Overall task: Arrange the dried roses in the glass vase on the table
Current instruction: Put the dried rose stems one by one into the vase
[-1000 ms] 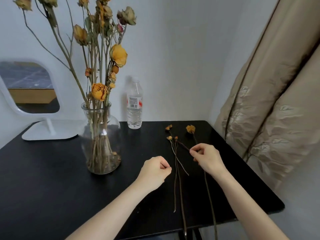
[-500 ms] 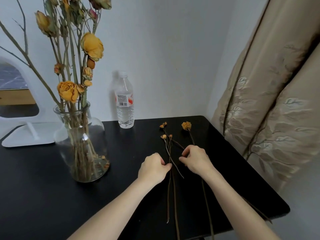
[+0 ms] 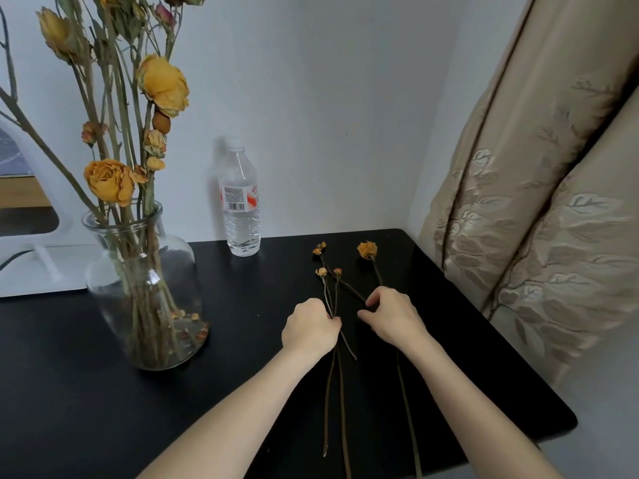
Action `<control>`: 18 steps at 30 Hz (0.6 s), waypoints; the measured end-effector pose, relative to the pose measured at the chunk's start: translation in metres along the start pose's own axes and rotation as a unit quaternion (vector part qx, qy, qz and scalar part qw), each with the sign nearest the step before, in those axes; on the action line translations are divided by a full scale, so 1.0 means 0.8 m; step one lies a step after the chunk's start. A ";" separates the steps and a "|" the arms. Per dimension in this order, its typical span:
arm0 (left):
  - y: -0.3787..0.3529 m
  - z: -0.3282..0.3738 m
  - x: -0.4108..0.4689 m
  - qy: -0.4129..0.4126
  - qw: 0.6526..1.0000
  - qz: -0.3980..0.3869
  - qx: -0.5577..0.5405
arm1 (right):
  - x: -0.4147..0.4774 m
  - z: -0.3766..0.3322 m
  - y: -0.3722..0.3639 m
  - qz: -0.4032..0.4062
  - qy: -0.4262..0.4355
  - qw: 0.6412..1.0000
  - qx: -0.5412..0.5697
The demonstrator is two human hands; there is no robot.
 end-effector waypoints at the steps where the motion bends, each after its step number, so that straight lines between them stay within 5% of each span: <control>1: 0.000 -0.001 0.001 0.002 1.000 -0.005 -0.008 | -0.001 0.000 -0.001 -0.002 0.003 1.000 0.002; 18: 0.063 -0.046 -0.029 0.011 0.985 0.030 -0.170 | 0.000 -0.034 -0.027 -0.075 0.041 0.996 -0.002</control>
Point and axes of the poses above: each hand's wrist, its own x-axis towards the middle knuckle, its own y-axis out of the back of the hand, z = x × y, the point moved 1 cm from there along x, towards the middle knuckle, and after that the axes turned 2 degrees about -y, right-handed, at the moved point
